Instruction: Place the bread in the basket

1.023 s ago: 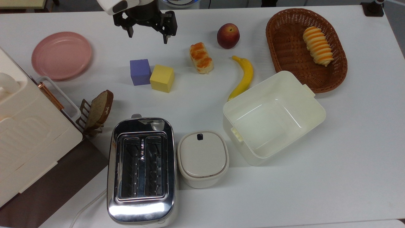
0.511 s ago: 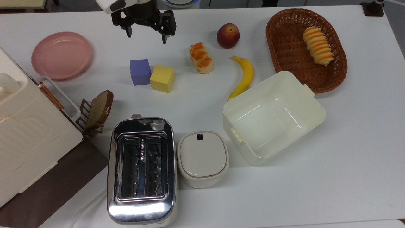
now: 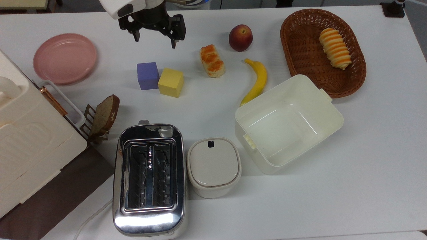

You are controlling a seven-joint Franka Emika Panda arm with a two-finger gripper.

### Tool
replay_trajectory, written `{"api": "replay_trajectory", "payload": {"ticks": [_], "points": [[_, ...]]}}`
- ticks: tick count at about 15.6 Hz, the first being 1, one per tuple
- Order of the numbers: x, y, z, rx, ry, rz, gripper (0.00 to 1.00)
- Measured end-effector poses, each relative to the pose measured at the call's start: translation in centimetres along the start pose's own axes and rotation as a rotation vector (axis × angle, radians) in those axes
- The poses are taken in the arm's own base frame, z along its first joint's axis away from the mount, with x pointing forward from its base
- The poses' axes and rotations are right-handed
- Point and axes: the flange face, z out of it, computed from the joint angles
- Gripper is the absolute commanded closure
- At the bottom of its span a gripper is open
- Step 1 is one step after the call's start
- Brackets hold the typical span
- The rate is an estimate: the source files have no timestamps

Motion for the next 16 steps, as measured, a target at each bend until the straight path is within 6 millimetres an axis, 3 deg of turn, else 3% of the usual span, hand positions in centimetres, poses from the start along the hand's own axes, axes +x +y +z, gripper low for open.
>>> {"api": "replay_trajectory", "payload": {"ticks": [8,16], "points": [[0.1,-0.2,0.2,0.0,-0.003,-0.003,0.0],[-0.2,-1.8,0.2,0.025,-0.01,-0.024,0.0]]}}
